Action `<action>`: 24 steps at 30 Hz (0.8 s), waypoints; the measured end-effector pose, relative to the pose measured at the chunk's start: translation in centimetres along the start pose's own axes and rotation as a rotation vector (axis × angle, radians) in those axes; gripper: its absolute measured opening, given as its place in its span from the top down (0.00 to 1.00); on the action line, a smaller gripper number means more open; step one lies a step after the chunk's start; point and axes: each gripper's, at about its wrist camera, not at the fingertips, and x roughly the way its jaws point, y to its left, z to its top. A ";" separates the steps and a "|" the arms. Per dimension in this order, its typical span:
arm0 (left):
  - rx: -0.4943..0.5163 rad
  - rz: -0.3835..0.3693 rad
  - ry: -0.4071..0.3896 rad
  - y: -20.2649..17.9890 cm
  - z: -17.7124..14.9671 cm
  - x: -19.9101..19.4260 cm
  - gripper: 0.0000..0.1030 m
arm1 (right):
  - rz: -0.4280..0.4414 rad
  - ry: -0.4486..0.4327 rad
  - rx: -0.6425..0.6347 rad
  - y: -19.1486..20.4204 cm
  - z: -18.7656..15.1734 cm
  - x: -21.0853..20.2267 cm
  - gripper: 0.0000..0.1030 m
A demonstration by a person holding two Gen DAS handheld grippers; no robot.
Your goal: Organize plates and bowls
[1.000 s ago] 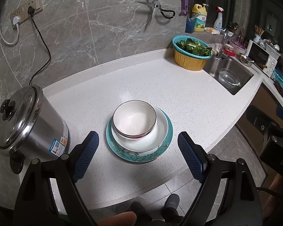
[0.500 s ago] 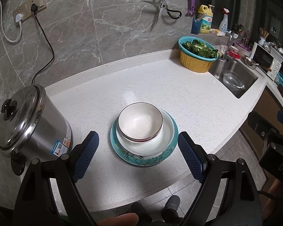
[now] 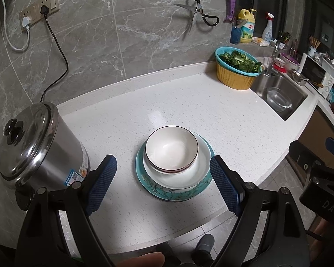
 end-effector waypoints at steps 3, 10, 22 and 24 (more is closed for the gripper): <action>0.000 0.002 -0.002 -0.2 0.0 0.0 0.17 | 0.002 0.007 -0.004 0.1 0.0 0.1 0.00; 0.000 0.001 -0.001 0.0 0.1 0.1 0.17 | 0.007 0.016 -0.007 0.2 0.1 0.3 0.00; 0.003 0.003 0.001 -0.4 -0.2 0.2 0.17 | 0.013 0.030 -0.014 0.1 0.1 0.9 0.00; 0.006 0.004 0.001 -0.5 -0.2 0.3 0.17 | 0.012 0.029 -0.016 0.1 0.1 0.8 0.00</action>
